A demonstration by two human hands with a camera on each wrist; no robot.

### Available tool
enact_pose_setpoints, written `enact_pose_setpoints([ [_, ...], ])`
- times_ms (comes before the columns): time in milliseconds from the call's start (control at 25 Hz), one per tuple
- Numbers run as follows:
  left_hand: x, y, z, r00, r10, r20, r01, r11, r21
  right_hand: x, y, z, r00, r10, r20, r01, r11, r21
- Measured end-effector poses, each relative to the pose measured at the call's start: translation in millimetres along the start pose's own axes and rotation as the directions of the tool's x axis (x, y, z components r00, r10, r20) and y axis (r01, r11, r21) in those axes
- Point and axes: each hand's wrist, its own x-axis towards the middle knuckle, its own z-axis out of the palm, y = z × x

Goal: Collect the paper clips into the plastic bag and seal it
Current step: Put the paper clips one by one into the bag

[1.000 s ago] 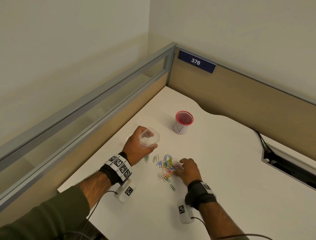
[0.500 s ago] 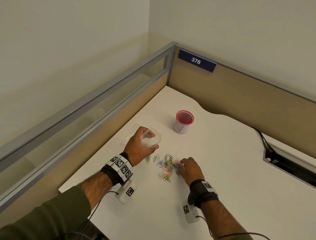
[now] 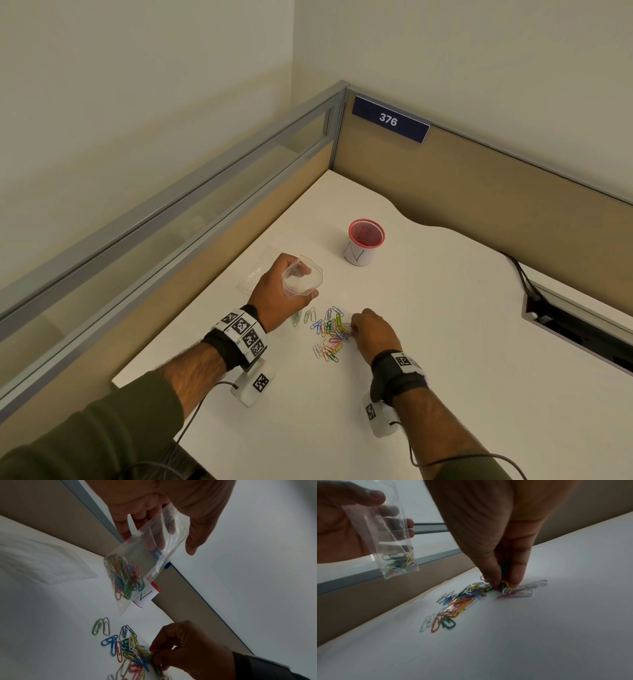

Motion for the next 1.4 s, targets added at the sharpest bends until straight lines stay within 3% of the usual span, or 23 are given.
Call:
enact_pose_setpoints([
  [120, 1.0, 0.0, 0.3, 1.000, -0.008, 0.006, 0.008, 1.000, 0.011, 1.5, 4.9, -11.3, 0.997, 0.077, -0.018, -0.074, 0.989, 0.130],
  [240, 2.8, 0.9, 2.2, 1.000, -0.017, 0.013, 0.017, 1.000, 0.010, -7.3, 7.6, -35.1, 0.987, 0.141, -0.078, -0.101, 0.918, 0.384],
  [400, 4.3, -0.1, 7.6, 1.000, -0.010, 0.029, 0.010, 1.000, 0.025, -31.2, -13.9, -97.7, 0.961, 0.159, -0.225, 0.024, 0.767, 0.641],
  [600, 3.0, 1.9, 16.9, 0.999, 0.011, 0.052, -0.012, 1.000, 0.023, -46.2, -63.7, -161.2, 0.936, -0.022, -0.350, 0.254, 0.732, 0.632],
  [760, 4.2, 5.4, 24.5, 0.997, 0.026, 0.071, -0.028, 0.999, 0.025, -40.7, -92.0, -160.3, 0.933, -0.144, -0.330, 0.298, 0.822, 0.485],
  [840, 5.5, 6.4, 25.4, 0.997, 0.010, 0.080, -0.011, 1.000, 0.012, -37.5, -95.4, -156.6, 0.941, -0.143, -0.307, 0.273, 0.856, 0.439],
  [1000, 5.1, 4.3, 19.4, 0.997, 0.047, 0.067, -0.049, 0.999, 0.025, -37.4, -81.5, -159.8, 0.915, -0.050, -0.401, 0.280, 0.793, 0.541],
  [1080, 4.5, 1.7, 15.0, 0.997, 0.058, 0.058, -0.058, 0.998, 0.003, -30.0, -58.8, -152.1, 0.915, 0.035, -0.401, 0.236, 0.761, 0.604],
  [1160, 3.6, -1.2, 10.4, 0.997, 0.051, 0.050, -0.051, 0.999, 0.002, -15.1, -28.9, -125.3, 0.940, 0.117, -0.321, 0.105, 0.795, 0.598],
  [1280, 2.0, -2.7, 5.3, 0.999, 0.042, 0.034, -0.042, 0.999, 0.003, -2.8, 9.0, -66.3, 0.975, 0.214, -0.065, -0.179, 0.920, 0.349],
  [1400, 0.9, -5.6, 0.6, 0.999, 0.038, 0.020, -0.038, 0.999, 0.000, -7.5, 15.5, -19.3, 0.957, 0.276, 0.085, -0.286, 0.947, 0.144],
])
